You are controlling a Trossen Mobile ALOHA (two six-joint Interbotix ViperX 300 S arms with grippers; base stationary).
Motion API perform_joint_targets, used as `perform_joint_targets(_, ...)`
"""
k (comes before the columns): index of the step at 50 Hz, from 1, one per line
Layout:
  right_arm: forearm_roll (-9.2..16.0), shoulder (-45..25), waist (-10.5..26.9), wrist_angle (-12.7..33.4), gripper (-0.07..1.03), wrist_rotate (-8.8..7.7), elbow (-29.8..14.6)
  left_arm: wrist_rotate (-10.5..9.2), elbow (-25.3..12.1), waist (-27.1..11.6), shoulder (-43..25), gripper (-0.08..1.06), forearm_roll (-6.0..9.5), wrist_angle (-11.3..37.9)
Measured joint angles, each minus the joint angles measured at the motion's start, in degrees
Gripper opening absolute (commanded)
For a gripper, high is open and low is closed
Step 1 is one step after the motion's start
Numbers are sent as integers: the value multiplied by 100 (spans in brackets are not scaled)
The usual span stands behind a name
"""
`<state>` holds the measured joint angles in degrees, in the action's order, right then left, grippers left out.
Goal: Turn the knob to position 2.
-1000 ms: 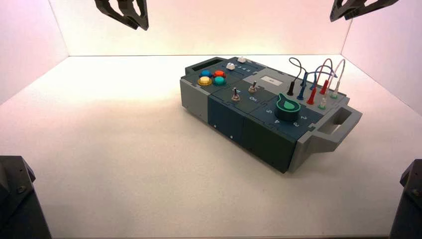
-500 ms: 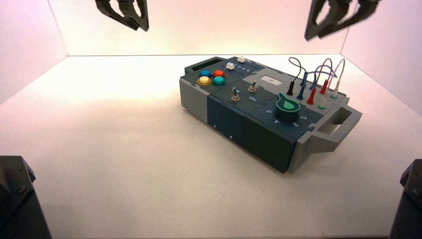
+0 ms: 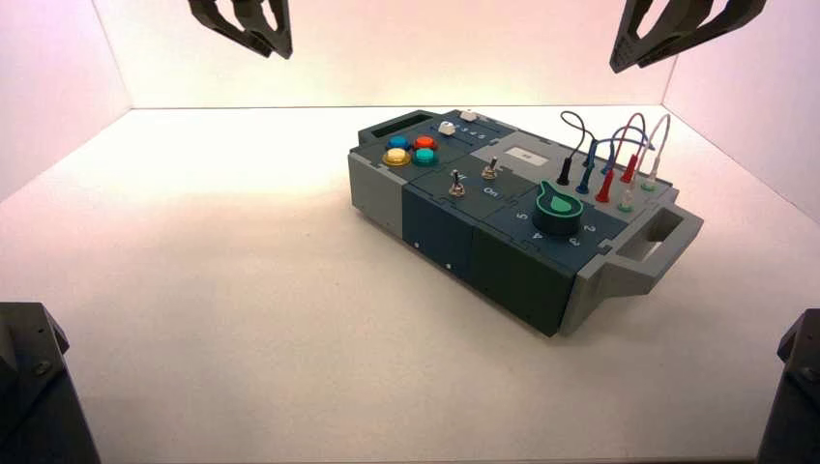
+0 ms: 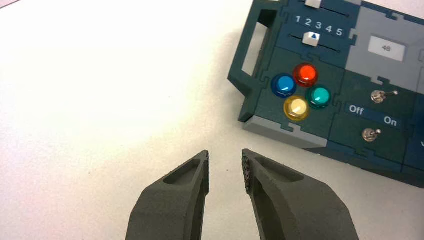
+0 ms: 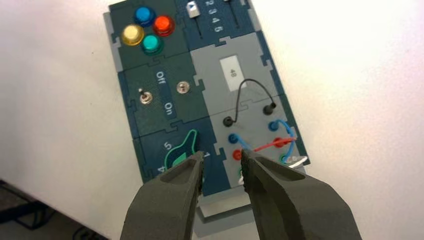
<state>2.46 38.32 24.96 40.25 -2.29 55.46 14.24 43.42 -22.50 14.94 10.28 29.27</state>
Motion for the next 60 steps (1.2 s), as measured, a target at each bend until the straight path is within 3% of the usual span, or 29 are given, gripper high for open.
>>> perform_joint_targets(8,0,-193,413,9,41,-9,-79,18,0,-404,35,38,0,-53)
perform_joint_targets(16,0,-615,580,9,41,-9,-185,35,0,-765,123,38,0,-88)
perform_joint_targets(40,-26,-1793,686,-114,39,-97,-712,44,62,-756,571,38,0,-229)
perform_joint_targets(60,-26,-2760,835,-167,23,-97,-1002,44,79,-756,659,38,-18,-264)
